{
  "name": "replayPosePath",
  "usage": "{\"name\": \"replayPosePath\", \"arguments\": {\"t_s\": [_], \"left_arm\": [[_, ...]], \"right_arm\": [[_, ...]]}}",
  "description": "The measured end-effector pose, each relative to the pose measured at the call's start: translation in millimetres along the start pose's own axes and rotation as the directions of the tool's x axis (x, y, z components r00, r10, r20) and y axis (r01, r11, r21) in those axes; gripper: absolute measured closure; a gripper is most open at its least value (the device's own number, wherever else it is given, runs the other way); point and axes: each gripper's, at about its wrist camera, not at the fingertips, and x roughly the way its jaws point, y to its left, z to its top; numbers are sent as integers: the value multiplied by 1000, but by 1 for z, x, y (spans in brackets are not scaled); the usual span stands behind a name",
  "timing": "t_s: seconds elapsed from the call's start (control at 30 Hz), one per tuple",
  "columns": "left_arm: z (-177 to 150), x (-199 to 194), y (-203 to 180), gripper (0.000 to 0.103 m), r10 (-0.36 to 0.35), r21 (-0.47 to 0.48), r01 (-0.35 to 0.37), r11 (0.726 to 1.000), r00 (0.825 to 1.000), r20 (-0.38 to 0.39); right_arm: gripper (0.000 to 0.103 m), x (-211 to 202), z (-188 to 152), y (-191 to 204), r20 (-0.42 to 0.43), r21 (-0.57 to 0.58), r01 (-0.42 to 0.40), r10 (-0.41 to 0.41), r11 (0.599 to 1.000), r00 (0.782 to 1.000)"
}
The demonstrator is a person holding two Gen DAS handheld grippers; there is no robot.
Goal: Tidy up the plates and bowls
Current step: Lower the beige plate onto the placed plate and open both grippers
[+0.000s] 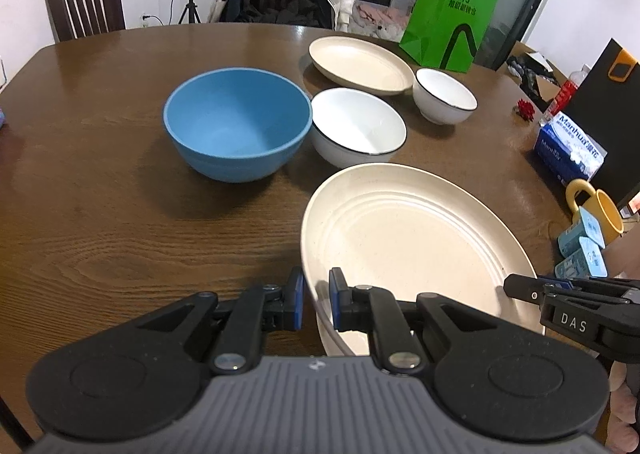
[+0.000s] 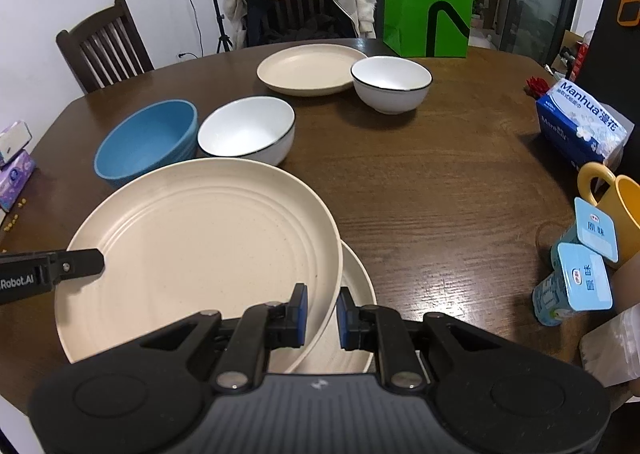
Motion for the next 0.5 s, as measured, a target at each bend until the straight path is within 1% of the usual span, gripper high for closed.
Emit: {"name": "replayPosePath", "arguments": {"t_s": [0.5], "left_arm": [[-13, 33, -10, 90, -13, 29, 15, 999, 998, -63]], "right_arm": [[88, 22, -12, -13, -57, 6, 38, -38, 999, 998]]}}
